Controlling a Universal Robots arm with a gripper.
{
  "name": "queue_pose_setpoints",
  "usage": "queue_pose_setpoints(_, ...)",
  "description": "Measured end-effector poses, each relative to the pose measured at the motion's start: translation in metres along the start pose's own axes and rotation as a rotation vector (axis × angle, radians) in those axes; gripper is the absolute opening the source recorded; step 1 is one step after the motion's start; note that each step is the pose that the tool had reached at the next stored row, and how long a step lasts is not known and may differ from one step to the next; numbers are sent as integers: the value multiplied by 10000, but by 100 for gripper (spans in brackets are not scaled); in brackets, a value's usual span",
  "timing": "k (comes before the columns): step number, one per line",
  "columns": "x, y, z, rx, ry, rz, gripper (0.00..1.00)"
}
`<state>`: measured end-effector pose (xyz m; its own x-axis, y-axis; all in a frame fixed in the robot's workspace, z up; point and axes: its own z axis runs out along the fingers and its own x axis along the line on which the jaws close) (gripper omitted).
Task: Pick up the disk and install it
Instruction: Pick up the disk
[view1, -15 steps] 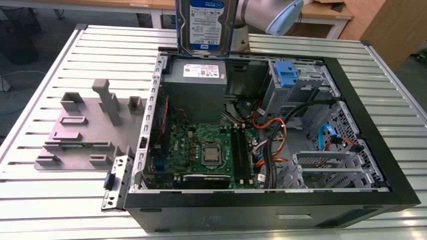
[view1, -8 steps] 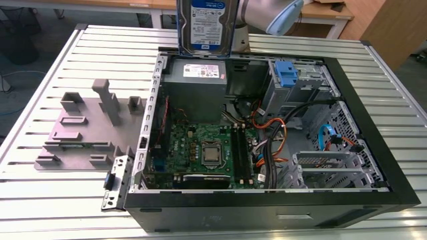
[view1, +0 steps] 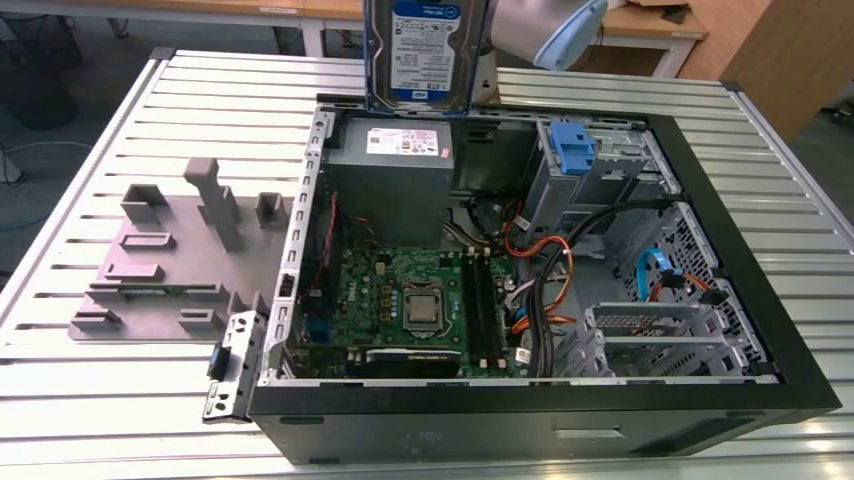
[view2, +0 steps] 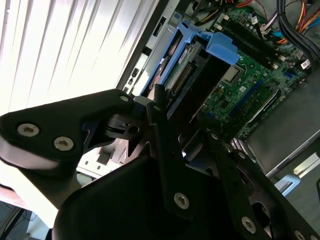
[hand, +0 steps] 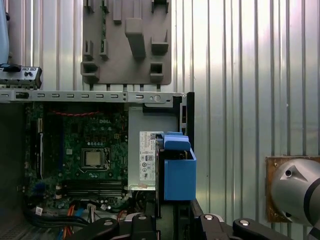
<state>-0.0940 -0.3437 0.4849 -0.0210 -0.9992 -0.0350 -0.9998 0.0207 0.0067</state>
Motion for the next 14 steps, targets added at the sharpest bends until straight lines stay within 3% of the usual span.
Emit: queue_pose_setpoints(14, -6, -318, 11, -4, 0, 0, 35)
